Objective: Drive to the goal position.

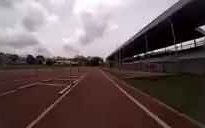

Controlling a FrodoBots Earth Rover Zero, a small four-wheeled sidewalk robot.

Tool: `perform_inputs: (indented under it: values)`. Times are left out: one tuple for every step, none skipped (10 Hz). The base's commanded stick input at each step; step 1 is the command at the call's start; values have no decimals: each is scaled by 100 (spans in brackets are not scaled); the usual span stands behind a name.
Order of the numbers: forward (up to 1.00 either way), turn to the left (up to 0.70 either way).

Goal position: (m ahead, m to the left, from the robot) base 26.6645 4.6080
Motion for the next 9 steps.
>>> perform_inputs:
  values:
    - [70, 13]
    - [70, 14]
    - [70, 10]
    - [70, 5]
    - [70, 0]
    - [70, 0]
    - [70, 0]
    - [70, 0]
    - [70, 0]
